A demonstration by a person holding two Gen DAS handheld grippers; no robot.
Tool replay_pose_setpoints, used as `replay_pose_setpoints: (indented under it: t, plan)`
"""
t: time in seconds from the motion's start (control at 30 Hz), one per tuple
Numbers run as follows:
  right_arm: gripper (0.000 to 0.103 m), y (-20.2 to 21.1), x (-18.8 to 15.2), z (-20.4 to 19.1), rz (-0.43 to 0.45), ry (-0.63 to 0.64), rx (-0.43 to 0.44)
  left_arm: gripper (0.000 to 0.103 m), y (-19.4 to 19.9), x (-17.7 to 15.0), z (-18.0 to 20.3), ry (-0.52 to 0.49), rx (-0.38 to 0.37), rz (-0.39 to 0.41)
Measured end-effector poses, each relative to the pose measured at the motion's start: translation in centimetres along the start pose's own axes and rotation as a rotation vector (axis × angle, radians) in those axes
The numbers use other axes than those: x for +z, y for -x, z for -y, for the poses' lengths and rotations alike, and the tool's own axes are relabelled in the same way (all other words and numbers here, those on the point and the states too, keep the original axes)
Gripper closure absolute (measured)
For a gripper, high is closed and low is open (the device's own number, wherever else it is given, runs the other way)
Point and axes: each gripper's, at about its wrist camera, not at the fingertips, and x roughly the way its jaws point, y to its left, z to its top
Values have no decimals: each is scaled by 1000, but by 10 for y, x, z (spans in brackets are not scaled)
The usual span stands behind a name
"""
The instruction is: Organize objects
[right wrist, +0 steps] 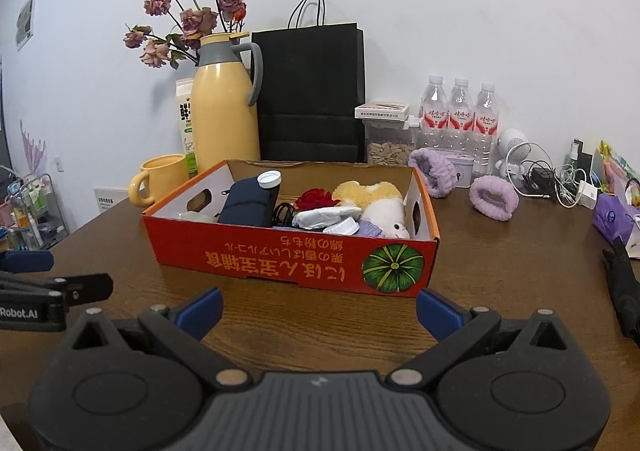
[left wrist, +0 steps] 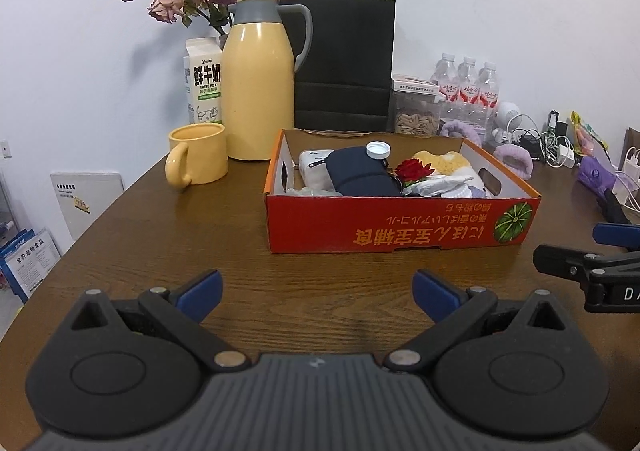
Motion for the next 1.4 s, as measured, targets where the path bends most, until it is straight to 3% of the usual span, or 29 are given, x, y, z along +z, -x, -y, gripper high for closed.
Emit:
replay_pose_setpoints:
  t: [1.4]
  plan:
    - [0, 1, -1, -2, 0, -2, -1, 0, 0, -3, -1, -2, -8, -3]
